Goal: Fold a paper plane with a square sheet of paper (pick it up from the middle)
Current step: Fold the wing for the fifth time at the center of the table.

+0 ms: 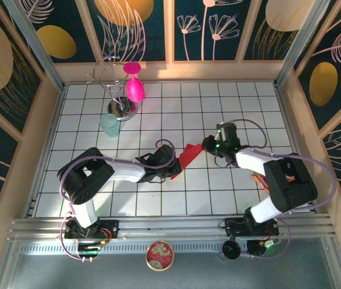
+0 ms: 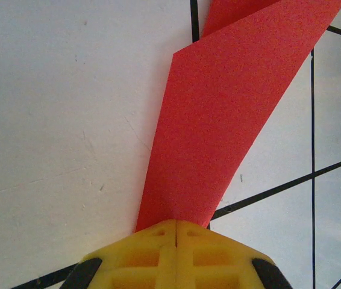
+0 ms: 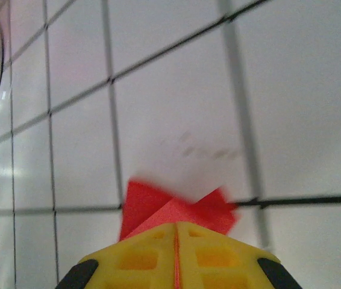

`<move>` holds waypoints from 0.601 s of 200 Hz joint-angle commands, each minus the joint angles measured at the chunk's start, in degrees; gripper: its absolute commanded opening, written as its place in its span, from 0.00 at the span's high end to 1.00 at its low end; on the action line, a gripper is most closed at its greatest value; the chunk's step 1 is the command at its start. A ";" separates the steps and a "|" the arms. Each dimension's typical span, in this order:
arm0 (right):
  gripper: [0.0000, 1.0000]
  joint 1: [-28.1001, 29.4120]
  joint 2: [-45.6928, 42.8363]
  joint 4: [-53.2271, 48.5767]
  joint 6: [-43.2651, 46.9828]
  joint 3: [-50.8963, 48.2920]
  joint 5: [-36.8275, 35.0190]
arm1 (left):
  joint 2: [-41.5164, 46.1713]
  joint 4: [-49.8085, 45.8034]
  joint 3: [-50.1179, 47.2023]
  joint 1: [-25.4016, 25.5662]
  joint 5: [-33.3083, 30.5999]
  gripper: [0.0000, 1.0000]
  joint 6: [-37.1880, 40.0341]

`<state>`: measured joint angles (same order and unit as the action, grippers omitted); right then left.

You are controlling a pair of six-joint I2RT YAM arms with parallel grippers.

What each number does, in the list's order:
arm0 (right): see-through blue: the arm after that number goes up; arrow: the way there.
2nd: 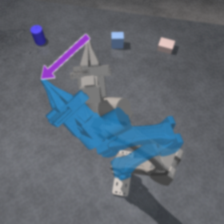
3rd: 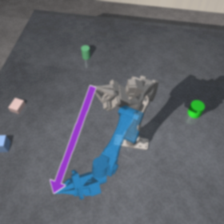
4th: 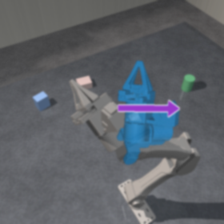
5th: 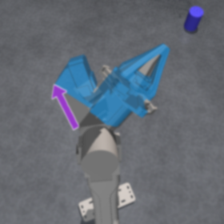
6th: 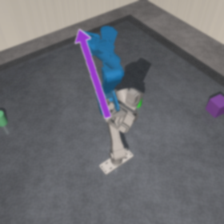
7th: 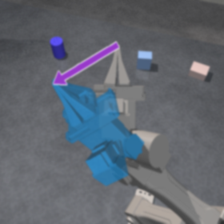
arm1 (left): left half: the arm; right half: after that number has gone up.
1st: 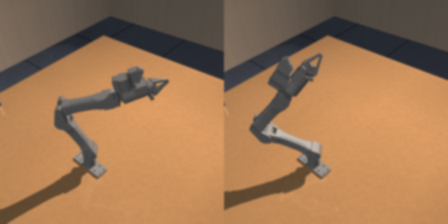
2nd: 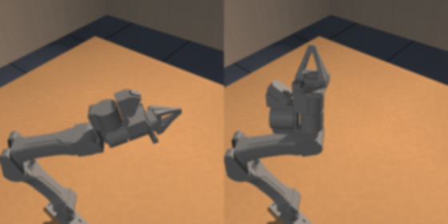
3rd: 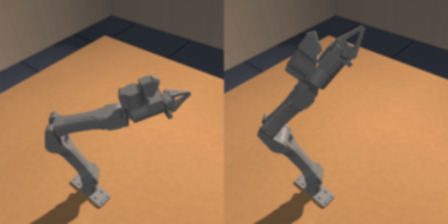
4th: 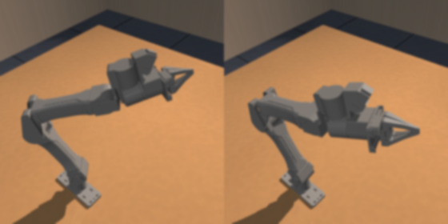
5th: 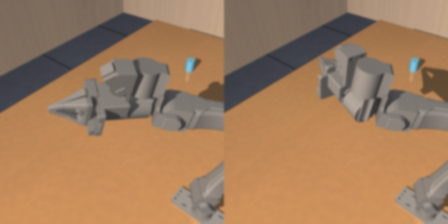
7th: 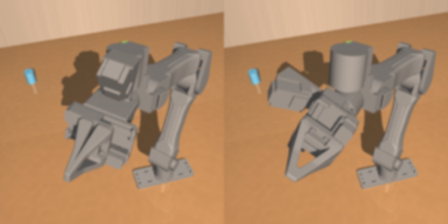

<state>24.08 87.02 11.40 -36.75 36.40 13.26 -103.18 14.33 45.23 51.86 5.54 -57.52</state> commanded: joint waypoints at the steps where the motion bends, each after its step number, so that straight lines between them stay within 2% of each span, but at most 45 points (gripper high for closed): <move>1: 0.91 5.87 2.33 0.14 -2.46 1.51 0.67 | -3.57 -11.96 -2.16 0.33 -0.07 1.00 0.92; 47: 0.91 6.55 8.58 3.47 -3.98 2.98 1.76 | -3.39 -11.98 -2.80 0.32 0.00 1.00 0.74; 100: 0.91 -7.56 11.56 4.37 -1.60 1.09 2.65 | -2.95 -11.25 -3.57 0.34 0.17 1.00 0.39; 120: 0.91 -10.70 11.19 2.74 0.19 2.20 1.86 | -2.80 -11.25 -3.57 0.30 0.09 1.00 0.43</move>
<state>17.15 97.17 15.68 -39.27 37.95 18.09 -103.15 14.68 44.99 51.86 5.54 -57.52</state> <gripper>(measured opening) 0.087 0.043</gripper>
